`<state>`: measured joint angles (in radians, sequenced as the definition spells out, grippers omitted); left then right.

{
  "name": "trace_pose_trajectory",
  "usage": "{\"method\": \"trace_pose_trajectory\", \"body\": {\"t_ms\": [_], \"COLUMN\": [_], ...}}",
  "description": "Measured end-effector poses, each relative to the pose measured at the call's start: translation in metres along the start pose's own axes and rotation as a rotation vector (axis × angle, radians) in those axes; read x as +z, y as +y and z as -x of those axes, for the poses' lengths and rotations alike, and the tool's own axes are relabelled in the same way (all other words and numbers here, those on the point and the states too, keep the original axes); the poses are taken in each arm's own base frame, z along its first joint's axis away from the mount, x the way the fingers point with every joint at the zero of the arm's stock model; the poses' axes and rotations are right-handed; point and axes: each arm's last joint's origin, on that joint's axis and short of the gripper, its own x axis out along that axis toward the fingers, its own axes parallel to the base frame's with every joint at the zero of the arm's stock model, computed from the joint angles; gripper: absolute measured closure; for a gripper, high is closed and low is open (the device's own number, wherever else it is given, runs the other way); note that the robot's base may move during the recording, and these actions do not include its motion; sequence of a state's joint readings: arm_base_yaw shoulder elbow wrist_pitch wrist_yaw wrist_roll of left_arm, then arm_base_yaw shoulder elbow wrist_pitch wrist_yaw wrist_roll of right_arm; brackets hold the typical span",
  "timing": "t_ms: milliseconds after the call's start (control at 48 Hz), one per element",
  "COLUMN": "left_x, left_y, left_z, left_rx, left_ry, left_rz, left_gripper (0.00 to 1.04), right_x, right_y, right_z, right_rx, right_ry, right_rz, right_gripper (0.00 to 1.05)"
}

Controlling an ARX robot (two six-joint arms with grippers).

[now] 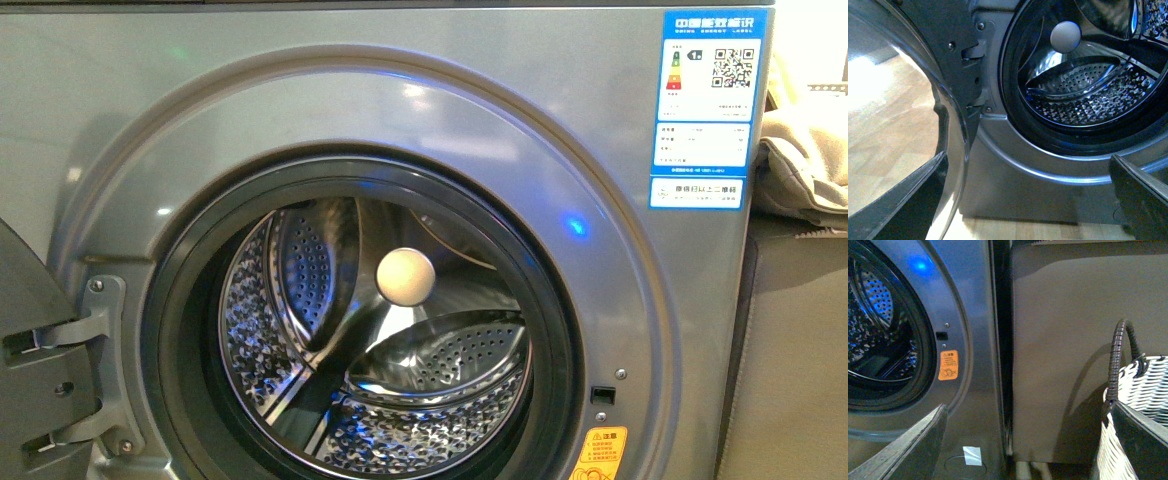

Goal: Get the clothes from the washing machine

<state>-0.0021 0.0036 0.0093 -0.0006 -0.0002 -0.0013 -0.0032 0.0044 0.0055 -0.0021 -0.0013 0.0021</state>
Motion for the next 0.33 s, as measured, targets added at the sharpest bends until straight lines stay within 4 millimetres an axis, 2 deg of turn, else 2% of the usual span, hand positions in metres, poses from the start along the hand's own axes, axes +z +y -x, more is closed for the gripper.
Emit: {"method": "trace_pose_trajectory", "body": {"t_ms": [333], "left_x": [0.0000], "left_y": [0.0000], "left_z": [0.0000], "left_rx": [0.000], "left_ry": [0.000], "left_rz": [0.000], "left_gripper": [0.07], "right_x": [0.0000], "right_y": [0.0000], "right_z": [0.0000], "right_rx": [0.000], "right_ry": [0.000], "right_rz": [0.000], "right_gripper": [0.08]}}
